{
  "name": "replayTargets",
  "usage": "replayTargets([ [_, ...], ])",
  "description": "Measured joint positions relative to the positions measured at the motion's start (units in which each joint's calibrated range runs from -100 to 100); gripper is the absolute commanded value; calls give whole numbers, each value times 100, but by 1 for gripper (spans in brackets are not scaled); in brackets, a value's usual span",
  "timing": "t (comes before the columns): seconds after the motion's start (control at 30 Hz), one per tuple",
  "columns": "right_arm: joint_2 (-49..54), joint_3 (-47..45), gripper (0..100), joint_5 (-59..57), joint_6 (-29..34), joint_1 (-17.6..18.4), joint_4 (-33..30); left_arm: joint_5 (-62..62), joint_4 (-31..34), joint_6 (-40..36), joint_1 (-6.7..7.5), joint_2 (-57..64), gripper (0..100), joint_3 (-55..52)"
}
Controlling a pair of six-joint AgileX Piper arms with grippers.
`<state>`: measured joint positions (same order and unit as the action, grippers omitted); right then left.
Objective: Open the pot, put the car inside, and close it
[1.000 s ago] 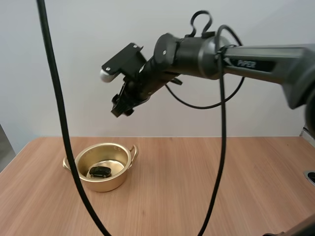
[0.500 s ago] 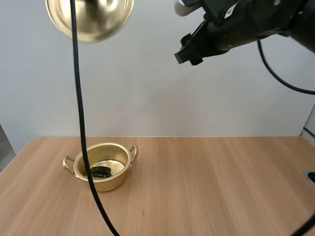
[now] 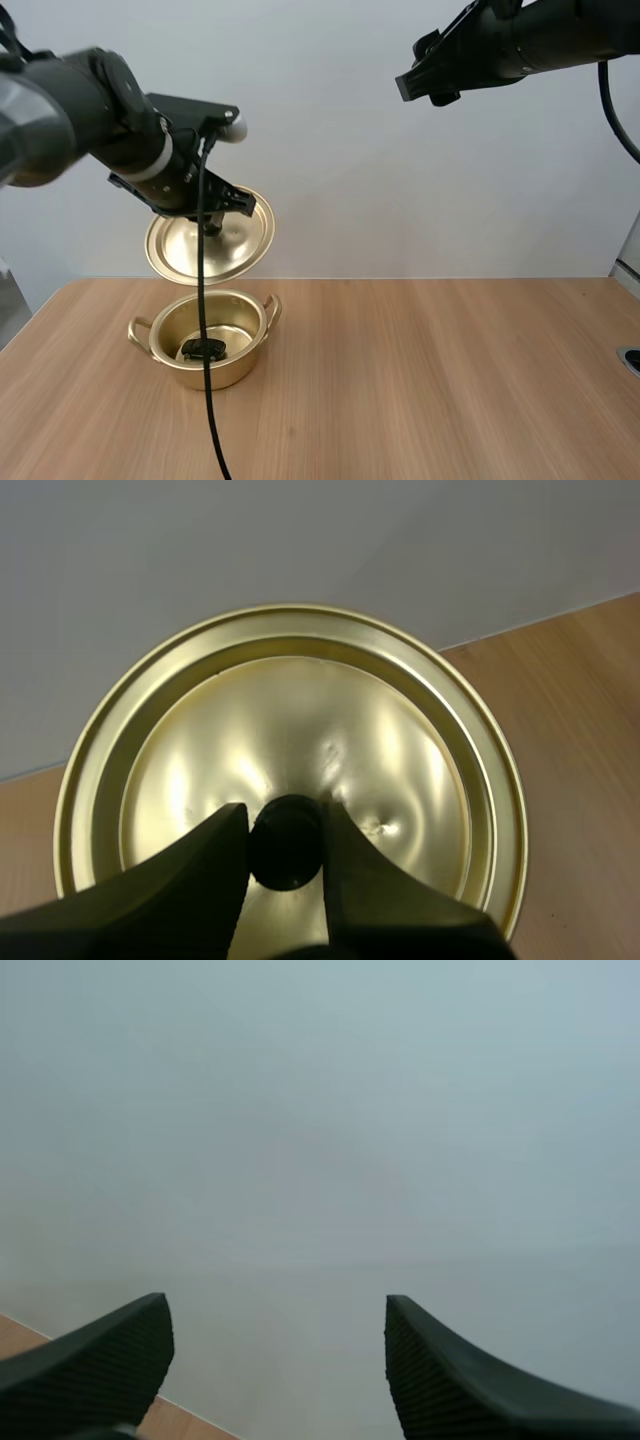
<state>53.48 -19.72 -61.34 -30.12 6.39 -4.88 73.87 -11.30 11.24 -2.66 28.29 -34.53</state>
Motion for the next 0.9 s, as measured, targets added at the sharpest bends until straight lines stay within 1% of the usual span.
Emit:
replayTargets([
  [0.03, 0, 0, 100, 0, 0, 0, 0, -127, 70, -49, 0, -69, 1, -163],
  [0.07, 0, 0, 100, 0, 0, 0, 0, -218, 132, -60, 0, -154, 5, -332],
  [0.2, 0, 0, 100, 0, 0, 0, 0, -223, 221, -71, 0, -405, 26, -585],
  [0.23, 0, 0, 100, 0, 0, 0, 0, -100, 268, -71, 0, -454, 30, -585],
  [0.27, 0, 0, 100, 0, 0, 0, 0, -17, 310, -71, 0, -485, 32, -585],
  [0.47, 0, 0, 100, -118, 0, 0, 0, -402, 401, -51, 0, -845, 32, -659],
  [0.6, 0, 0, 100, -177, 0, 0, 0, -304, 549, -62, 0, -1204, 32, -659],
  [0.9, 0, 0, 100, -239, 0, 0, 0, -321, 549, -62, 0, -1664, 32, -659],
])
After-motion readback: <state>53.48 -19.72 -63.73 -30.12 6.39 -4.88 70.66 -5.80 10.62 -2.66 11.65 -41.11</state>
